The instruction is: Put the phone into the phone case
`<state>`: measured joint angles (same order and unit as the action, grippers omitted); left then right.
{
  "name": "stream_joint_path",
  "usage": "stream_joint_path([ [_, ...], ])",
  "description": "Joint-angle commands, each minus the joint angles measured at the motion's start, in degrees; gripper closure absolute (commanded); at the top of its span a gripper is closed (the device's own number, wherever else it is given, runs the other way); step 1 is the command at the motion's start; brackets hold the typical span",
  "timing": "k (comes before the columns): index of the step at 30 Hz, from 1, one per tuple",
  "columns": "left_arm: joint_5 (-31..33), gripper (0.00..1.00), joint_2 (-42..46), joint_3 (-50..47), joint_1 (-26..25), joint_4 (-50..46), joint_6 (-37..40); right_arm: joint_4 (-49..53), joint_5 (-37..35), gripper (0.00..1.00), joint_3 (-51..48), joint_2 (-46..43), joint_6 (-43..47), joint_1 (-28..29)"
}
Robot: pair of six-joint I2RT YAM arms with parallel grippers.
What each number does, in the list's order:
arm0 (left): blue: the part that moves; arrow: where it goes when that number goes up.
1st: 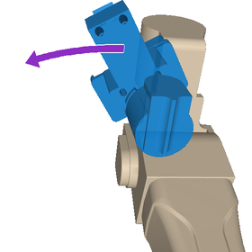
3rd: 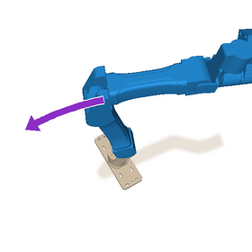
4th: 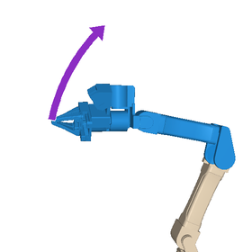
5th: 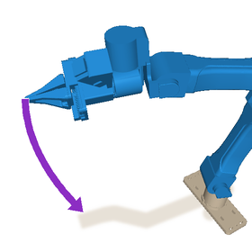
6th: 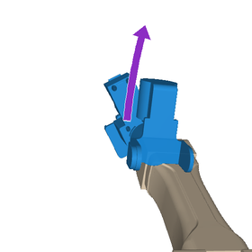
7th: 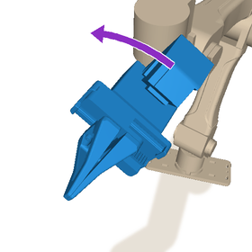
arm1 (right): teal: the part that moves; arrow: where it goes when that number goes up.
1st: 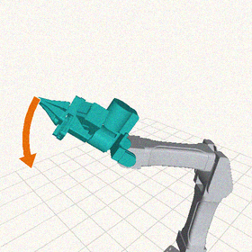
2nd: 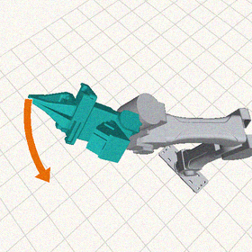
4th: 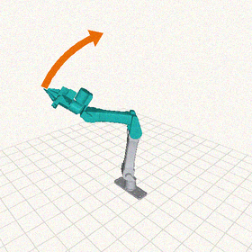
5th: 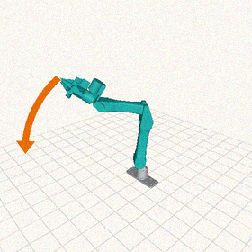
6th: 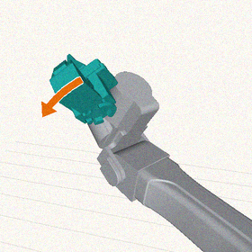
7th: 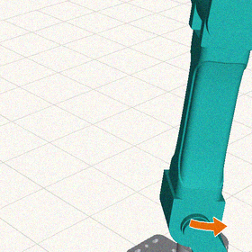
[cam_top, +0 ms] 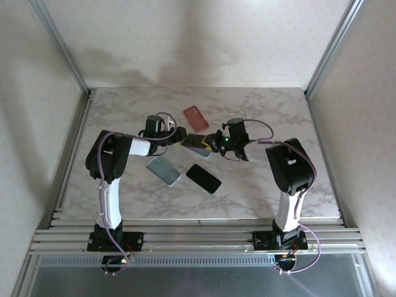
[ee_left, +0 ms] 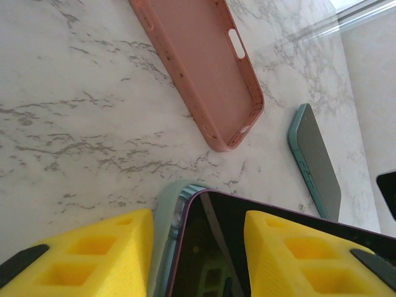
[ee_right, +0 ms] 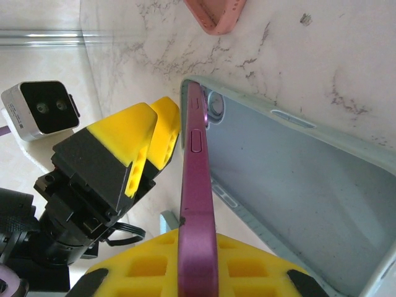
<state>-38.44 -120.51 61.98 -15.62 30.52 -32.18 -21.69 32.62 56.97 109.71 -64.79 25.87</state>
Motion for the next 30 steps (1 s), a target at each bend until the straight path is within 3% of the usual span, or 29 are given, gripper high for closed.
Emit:
stream_joint_path([
  [1,-1.71,0.58,-1.81,-1.81,-1.52,0.39,-0.95,-1.07,-1.20,1.00,-0.54,1.47,-0.86,-0.11],
  [30,-2.43,0.58,0.19,-4.63,-1.96,3.42,-3.15,0.69,-1.29,1.00,1.65,5.24,0.45,1.77],
])
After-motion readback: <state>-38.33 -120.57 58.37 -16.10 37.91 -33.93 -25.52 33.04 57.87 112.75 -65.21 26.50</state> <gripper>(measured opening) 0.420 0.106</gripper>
